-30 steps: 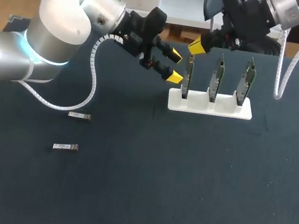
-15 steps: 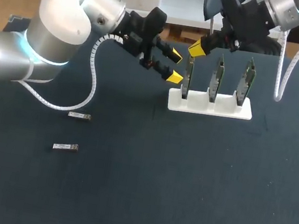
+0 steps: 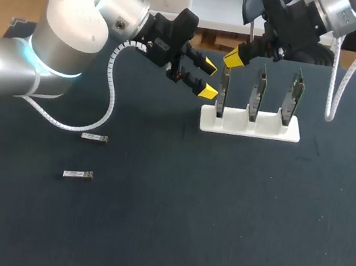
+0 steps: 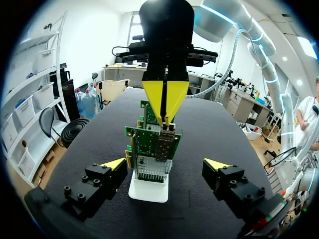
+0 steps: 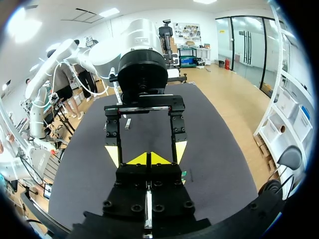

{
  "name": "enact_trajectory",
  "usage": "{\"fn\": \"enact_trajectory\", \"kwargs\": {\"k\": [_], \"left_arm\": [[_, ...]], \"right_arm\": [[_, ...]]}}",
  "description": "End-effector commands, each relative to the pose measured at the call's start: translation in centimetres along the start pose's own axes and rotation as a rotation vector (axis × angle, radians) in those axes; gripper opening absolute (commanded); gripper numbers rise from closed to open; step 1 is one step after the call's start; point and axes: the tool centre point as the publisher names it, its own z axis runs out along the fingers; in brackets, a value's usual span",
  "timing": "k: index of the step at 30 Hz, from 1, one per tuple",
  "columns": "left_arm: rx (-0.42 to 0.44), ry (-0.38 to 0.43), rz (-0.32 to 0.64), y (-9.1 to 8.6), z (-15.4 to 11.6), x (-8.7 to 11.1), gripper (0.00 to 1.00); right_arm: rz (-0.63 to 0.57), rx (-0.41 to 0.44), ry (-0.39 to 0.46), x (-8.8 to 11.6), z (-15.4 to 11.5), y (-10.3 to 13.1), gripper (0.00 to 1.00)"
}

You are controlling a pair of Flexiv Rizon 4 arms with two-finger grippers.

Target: Pick up the optical module with the left hand, and insert it into the network port with the right hand.

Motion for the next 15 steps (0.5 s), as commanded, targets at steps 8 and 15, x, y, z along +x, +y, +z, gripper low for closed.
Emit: {"fn": "enact_trajectory", "kwargs": {"k": [8,15], "left_arm": [[0.000,0.002,-0.001,0.1,0.1,0.0,1.00],[0.000,0.002,-0.001,0.1,0.1,0.0,1.00]], "right_arm": [[-0.058,0.014,-0.087,-1.2,-2.4,0.8,0.00],[-0.073,0.030,-0.135,-0.7,-5.7,0.7,0.00]]}}
